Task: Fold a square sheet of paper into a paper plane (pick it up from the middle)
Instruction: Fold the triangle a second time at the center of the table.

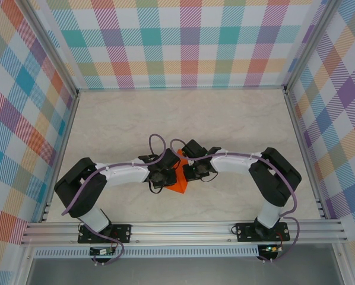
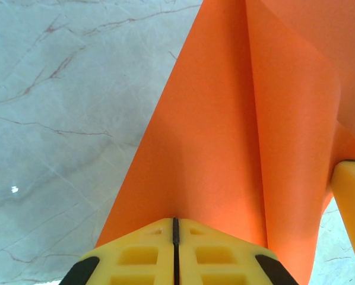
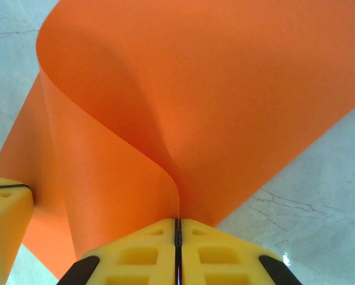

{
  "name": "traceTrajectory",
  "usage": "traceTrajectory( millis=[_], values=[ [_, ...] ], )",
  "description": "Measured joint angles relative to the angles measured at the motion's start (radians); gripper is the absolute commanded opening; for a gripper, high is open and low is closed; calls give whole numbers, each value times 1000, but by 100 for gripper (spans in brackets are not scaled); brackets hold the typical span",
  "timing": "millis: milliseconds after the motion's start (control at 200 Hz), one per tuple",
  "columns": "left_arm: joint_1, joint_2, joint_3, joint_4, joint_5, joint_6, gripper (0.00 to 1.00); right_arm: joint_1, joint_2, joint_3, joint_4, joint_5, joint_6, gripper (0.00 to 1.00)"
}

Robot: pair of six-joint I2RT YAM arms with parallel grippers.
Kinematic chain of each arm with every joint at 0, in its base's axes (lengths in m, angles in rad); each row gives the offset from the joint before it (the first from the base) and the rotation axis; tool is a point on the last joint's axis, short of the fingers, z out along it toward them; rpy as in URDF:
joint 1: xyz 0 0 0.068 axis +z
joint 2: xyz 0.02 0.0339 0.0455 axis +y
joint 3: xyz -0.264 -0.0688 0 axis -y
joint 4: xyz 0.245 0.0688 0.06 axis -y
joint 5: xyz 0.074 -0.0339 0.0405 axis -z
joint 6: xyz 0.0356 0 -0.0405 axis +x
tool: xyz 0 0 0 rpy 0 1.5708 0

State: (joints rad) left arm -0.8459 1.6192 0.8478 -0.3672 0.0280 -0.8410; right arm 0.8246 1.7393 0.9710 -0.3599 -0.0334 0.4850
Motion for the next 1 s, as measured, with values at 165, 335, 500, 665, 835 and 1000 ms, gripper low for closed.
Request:
traceTrajectory(
  millis=[165, 335, 500, 665, 835, 1000],
  values=[
    [0, 0, 0, 0, 0, -3, 10, 0, 5, 0, 1, 0, 0, 10],
    [0, -2, -3, 2, 0, -3, 10, 0, 5, 1, 0, -1, 0, 10],
    [0, -3, -6, 3, 0, -3, 10, 0, 5, 4, -1, -1, 0, 10],
    [0, -3, -6, 3, 0, -3, 9, 0, 5, 18, -5, -1, -4, 10],
    [0, -3, -6, 3, 0, -3, 9, 0, 5, 24, -5, -1, -5, 10],
    [0, -3, -6, 3, 0, -3, 9, 0, 6, 24, -6, -1, -4, 10]
  ],
)
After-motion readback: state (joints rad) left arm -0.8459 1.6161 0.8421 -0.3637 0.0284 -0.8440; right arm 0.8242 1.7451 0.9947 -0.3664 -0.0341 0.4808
